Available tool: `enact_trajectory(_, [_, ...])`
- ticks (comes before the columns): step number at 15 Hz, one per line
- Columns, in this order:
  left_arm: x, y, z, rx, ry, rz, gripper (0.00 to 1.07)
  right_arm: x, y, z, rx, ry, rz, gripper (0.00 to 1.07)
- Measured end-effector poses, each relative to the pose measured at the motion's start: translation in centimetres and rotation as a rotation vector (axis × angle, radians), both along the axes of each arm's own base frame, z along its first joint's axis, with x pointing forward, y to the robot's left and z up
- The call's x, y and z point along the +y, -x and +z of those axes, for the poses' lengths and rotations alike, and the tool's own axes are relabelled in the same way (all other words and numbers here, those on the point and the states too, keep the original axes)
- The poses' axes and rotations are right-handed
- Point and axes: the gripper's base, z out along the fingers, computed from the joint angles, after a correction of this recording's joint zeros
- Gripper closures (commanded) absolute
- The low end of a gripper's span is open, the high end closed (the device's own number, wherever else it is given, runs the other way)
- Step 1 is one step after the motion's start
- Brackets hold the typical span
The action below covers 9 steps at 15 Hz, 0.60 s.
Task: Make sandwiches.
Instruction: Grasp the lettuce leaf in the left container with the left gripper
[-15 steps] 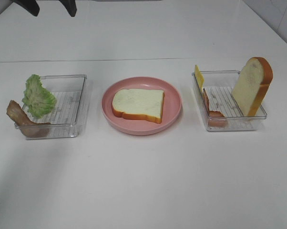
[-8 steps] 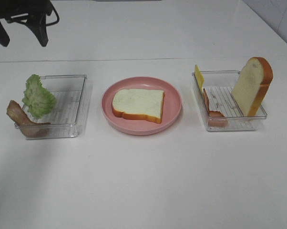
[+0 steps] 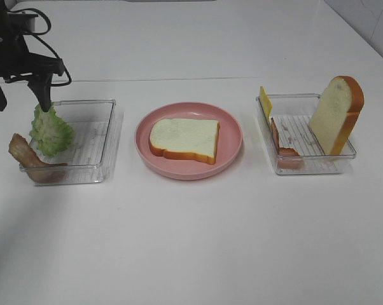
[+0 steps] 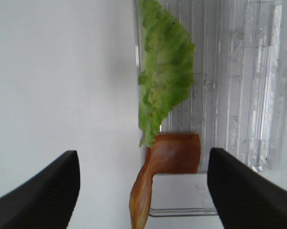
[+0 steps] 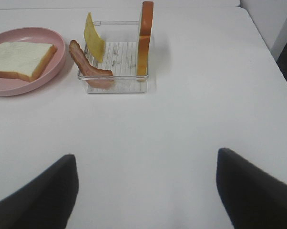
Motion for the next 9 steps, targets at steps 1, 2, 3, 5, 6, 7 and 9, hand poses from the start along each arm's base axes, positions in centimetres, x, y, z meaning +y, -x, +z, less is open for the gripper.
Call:
enact_trajectory(1, [-0.1,-0.4,-0.9,-0.003,0.002,0.0,0.37,0.0,0.0,0.0,0.0,0.0,0.0,0.32])
enact_trajectory(2, [-0.1,-0.7,-1.5,-0.008,0.003,-0.001,0.37,0.0,0.0,0.0,0.0,0.0,0.0,0.32])
enact_trajectory(3, [-0.2,-0.9,-2.1,-0.013,0.003,-0.001,0.37,0.0,0.0,0.0,0.0,0.0,0.0,0.32])
enact_trajectory(5, [-0.2,-1.5,-3.6,-0.034,0.007,-0.001,0.37,0.0,0.0,0.0,0.0,0.0,0.0,0.32])
enact_trajectory(6, [-0.3,-1.8,-3.8,-0.053,0.013,0.001,0.37,0.0,0.0,0.0,0.0,0.0,0.0,0.32])
enact_trajectory(7, [-0.3,-2.0,-4.0,-0.067,0.015,0.001,0.39,0.0,0.0,0.0,0.0,0.0,0.0,0.32])
enact_trajectory(9, [-0.3,-2.1,-4.0,-0.078,0.016,0.001,0.48,0.0,0.0,0.0,0.0,0.0,0.0,0.32])
